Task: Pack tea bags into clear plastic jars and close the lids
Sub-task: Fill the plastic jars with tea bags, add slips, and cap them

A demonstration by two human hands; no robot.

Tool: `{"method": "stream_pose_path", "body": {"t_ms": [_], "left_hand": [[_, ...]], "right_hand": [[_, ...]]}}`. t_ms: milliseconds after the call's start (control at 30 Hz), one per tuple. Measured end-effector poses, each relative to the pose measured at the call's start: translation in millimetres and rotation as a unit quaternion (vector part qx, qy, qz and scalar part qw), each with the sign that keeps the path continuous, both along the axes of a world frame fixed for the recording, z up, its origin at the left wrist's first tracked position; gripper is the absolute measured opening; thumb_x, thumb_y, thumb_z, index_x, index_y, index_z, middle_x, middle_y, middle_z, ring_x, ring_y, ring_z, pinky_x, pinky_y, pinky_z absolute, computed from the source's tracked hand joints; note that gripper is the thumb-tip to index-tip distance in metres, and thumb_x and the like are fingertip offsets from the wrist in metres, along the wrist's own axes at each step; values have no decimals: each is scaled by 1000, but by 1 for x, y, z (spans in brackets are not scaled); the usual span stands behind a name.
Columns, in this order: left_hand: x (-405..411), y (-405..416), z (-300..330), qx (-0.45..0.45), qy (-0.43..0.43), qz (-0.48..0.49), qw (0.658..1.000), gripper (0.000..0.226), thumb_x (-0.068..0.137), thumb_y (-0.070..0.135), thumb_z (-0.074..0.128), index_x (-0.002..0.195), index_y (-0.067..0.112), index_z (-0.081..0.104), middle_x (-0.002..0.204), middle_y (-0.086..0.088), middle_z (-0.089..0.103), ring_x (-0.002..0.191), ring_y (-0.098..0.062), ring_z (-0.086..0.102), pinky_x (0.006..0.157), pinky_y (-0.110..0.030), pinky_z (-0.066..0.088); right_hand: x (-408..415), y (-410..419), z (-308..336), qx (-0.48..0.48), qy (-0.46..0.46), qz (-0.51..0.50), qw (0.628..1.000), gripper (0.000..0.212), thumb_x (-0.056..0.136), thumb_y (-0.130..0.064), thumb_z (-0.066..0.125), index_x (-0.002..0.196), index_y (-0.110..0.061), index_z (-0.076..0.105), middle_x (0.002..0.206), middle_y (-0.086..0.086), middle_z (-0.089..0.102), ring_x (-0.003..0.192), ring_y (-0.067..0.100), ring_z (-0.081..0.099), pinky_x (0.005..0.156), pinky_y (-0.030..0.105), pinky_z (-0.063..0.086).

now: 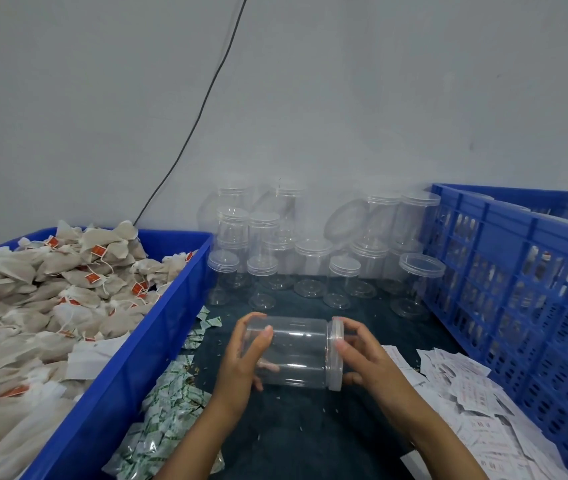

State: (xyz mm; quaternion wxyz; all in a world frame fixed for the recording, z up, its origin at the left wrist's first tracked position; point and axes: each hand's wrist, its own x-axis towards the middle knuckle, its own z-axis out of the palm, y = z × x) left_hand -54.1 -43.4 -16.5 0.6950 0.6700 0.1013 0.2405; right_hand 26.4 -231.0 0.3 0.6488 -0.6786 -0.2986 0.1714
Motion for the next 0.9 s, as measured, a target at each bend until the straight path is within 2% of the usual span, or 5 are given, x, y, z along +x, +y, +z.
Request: {"method": "stream_pose_path", "body": {"t_ms": [233,433,600,700,900], "left_hand": [[-1,12,2,-123,27,56,991,63,74,62,44,127,27,51,117,-7,62,79,-28,70,56,-28,42],[-3,8,10,-330,-44,-4,943,67,73,53,58,131,21,49,125,-15,55,99,-37,65,72,-43,56],[1,2,8,-432,-26,-72,899,62,74,45,63,127,17,47,130,-25,50,110,-49,59,93,-57,48],[2,-2,6,-434,-17,-79,897,69,72,53,60,128,22,36,125,-31,52,113,-46,58,94,-55,47],[3,-13,0,-323,4,-91,942,78,68,49,70,126,10,34,120,-27,59,109,-40,64,85,-40,56]], "right_hand": [[6,-15,0,-207,-401,-21,892,101,70,-14,73,139,-59,15,134,-26,22,128,-5,26,101,2,22],[12,-4,-20,-108,-299,-121,940,95,68,-11,79,136,-46,22,126,-18,21,124,-17,24,96,-4,23],[10,-5,-29,-245,-259,-109,928,79,79,-23,71,137,-35,19,129,-4,21,124,7,35,98,16,34],[9,-5,-27,-332,-315,-133,879,66,88,-32,62,141,-26,24,135,-3,28,137,18,23,113,29,21],[-17,18,-17,-72,-188,-106,974,43,84,-53,51,124,-38,52,134,-18,52,136,-1,34,118,29,22]]}}
